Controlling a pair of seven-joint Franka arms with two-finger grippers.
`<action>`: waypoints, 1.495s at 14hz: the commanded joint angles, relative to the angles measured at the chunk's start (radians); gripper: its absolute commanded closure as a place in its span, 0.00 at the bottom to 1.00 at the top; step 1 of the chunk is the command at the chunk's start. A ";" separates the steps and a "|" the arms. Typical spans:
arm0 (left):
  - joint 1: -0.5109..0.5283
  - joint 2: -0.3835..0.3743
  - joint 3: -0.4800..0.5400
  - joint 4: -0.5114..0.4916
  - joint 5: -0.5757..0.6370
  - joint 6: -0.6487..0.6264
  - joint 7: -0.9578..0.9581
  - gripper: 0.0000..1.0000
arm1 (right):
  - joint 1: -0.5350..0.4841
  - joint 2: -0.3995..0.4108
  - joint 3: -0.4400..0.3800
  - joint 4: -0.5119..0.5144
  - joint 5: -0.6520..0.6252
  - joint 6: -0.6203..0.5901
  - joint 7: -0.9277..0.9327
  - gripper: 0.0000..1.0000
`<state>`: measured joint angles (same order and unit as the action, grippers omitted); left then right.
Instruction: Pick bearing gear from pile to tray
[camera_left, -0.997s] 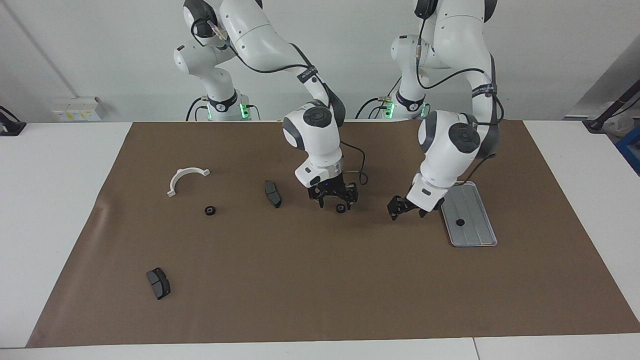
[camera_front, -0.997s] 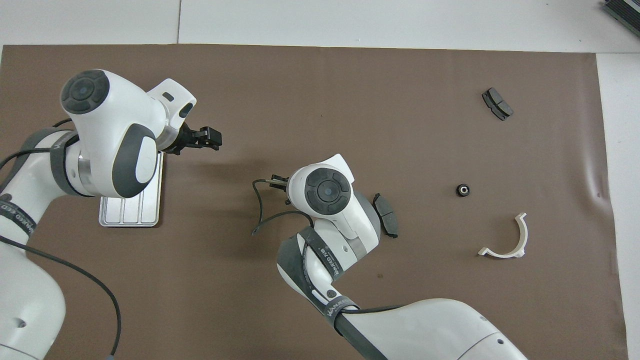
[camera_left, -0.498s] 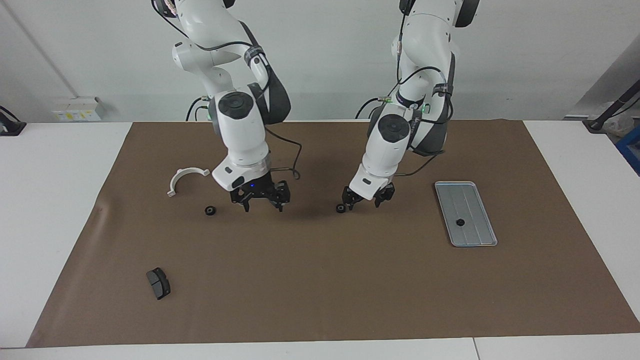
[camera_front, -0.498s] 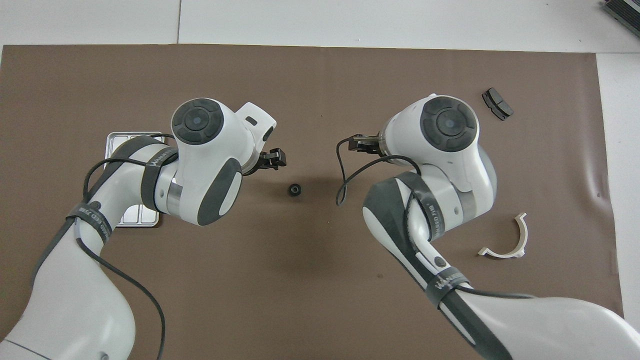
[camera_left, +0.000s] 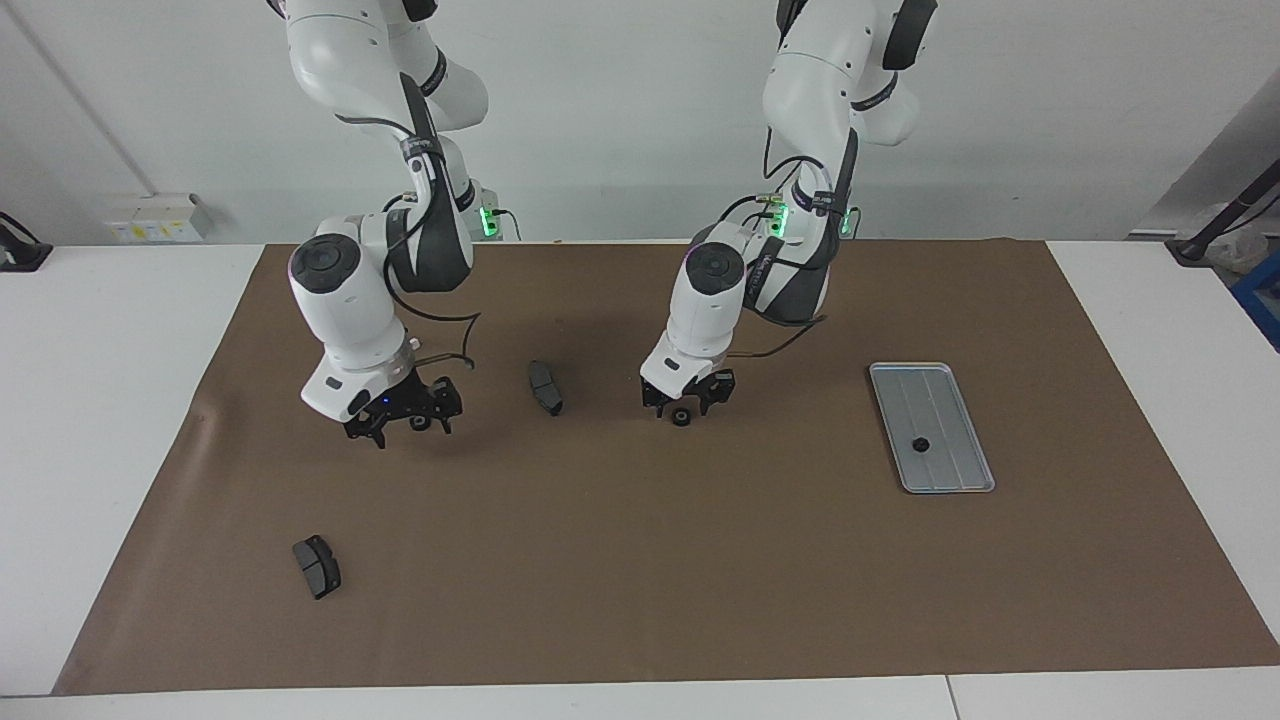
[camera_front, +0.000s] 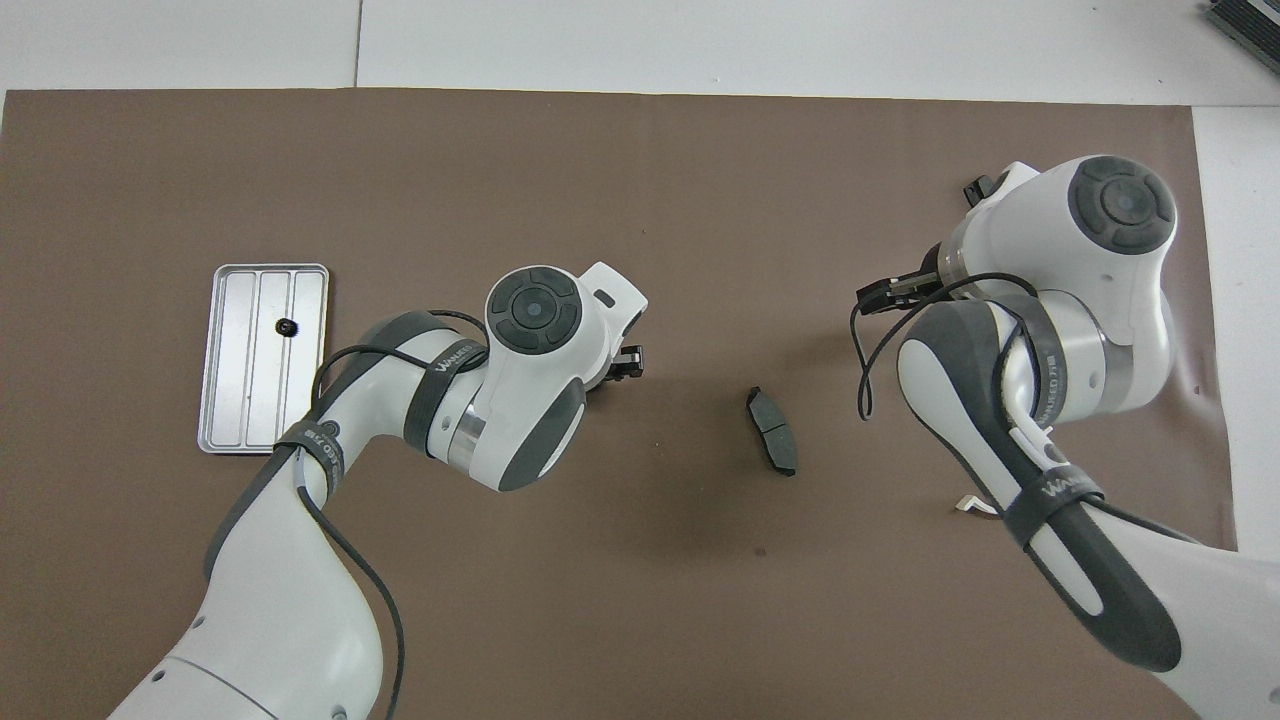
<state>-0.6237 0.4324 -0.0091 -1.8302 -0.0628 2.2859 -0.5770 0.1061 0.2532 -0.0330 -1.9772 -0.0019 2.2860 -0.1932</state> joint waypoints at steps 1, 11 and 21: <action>-0.020 -0.015 0.017 -0.058 0.023 0.075 -0.017 0.30 | -0.029 -0.064 0.021 -0.124 0.011 0.041 -0.095 0.00; -0.007 -0.017 0.017 -0.035 0.021 0.032 -0.009 1.00 | -0.054 -0.097 0.019 -0.307 0.028 0.207 -0.163 0.00; 0.376 -0.066 0.029 0.117 0.011 -0.191 0.313 1.00 | -0.055 -0.094 0.019 -0.325 0.031 0.227 -0.160 0.59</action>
<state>-0.3059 0.4149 0.0328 -1.6692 -0.0557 2.1226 -0.3534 0.0713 0.1778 -0.0292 -2.2672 0.0073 2.4886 -0.3211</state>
